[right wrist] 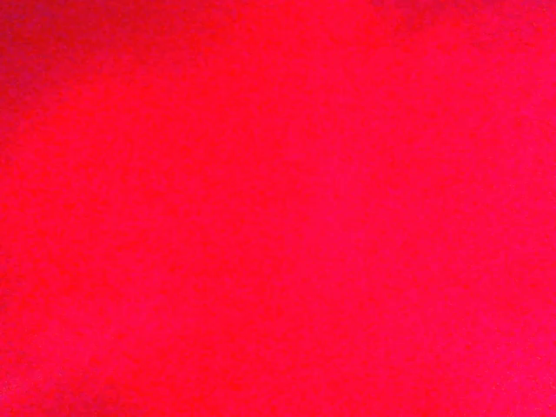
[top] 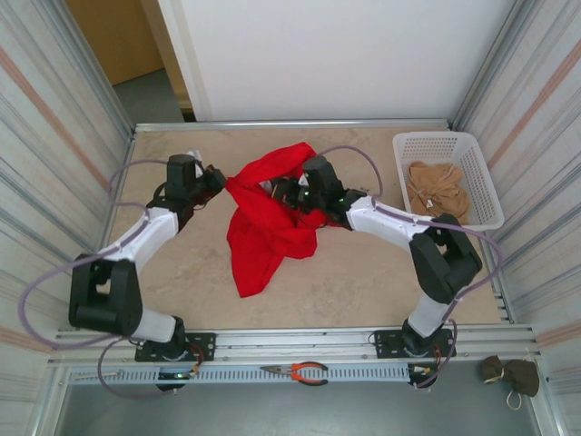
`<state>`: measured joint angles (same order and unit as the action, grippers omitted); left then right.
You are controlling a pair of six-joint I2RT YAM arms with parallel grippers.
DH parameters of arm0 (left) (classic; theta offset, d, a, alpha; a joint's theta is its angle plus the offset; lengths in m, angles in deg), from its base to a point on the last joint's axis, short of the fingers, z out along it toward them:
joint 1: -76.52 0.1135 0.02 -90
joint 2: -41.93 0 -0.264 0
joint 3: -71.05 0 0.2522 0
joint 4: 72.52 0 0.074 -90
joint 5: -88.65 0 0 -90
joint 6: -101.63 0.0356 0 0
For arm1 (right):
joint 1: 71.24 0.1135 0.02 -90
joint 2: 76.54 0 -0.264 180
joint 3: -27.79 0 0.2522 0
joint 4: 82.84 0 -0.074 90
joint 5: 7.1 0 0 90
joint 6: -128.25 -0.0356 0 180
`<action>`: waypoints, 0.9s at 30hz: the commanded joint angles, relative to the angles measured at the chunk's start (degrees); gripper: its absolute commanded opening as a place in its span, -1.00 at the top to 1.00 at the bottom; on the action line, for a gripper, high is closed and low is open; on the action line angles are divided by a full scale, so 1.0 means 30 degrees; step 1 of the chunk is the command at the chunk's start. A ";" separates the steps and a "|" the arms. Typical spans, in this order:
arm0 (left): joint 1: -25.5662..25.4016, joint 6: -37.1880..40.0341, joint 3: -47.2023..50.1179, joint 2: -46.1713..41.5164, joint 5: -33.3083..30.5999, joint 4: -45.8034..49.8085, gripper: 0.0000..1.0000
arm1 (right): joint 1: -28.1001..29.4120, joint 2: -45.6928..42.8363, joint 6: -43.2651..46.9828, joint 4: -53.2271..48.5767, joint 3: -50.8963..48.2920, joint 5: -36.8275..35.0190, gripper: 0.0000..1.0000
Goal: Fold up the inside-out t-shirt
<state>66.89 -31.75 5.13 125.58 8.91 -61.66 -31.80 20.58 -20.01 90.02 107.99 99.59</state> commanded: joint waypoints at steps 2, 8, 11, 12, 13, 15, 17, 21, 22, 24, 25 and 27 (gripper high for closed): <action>0.0828 -0.0059 -0.0937 0.1996 0.0154 0.0089 1.00 | -0.0275 -0.2319 0.1378 -0.0585 0.0910 0.1438 1.00; 0.0895 0.1329 -0.2974 0.3345 0.0599 0.2001 1.00 | -0.1435 -0.3609 0.0700 -0.0097 0.2050 0.2589 1.00; 0.0883 0.1996 -0.3587 0.3144 0.1111 0.2449 0.55 | -0.2026 -0.3942 0.0415 0.0250 0.2899 0.2948 1.00; 0.0898 0.2295 -0.3768 0.2910 0.1565 0.2662 0.36 | -0.2201 -0.3956 0.0285 0.0480 0.3165 0.3059 1.00; 0.0895 0.2572 -0.3872 0.2578 0.1807 0.2777 0.18 | -0.2446 -0.3986 0.0155 0.0652 0.3369 0.3087 1.00; 0.0866 0.2901 -0.3864 0.1452 0.2361 0.3127 -0.05 | -0.2820 -0.3987 -0.0054 0.0834 0.3845 0.3164 1.00; 0.0642 0.3016 -0.3558 0.0063 0.2679 0.3346 -0.17 | -0.2994 -0.3857 -0.0033 0.0857 0.4428 0.3139 1.00; -0.1624 0.2855 -0.3070 -0.2978 0.2010 0.3411 -0.33 | -0.3013 -0.3259 0.0033 0.0791 0.5299 0.3080 1.00; -0.2456 0.2806 -0.3108 -0.3291 0.1396 0.3286 -0.36 | -0.2988 -0.3090 0.0025 0.0841 0.5372 0.3062 1.00; -0.4370 0.2855 -0.3336 -0.3256 0.0361 0.2770 -0.37 | -0.3009 -0.2820 0.0025 0.0843 0.5460 0.2951 1.00; -0.5115 0.2832 -0.3498 -0.2888 -0.0058 0.2582 -0.38 | -0.3014 -0.2737 0.0051 0.0816 0.5451 0.2897 1.00; -0.6394 0.2879 -0.4022 -0.1582 -0.0515 0.2317 -0.38 | -0.3039 -0.2675 0.0077 0.0814 0.5454 0.2740 1.00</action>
<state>50.92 -24.14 -6.08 116.16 11.29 -54.53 -40.95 11.86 -19.59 89.58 122.41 107.17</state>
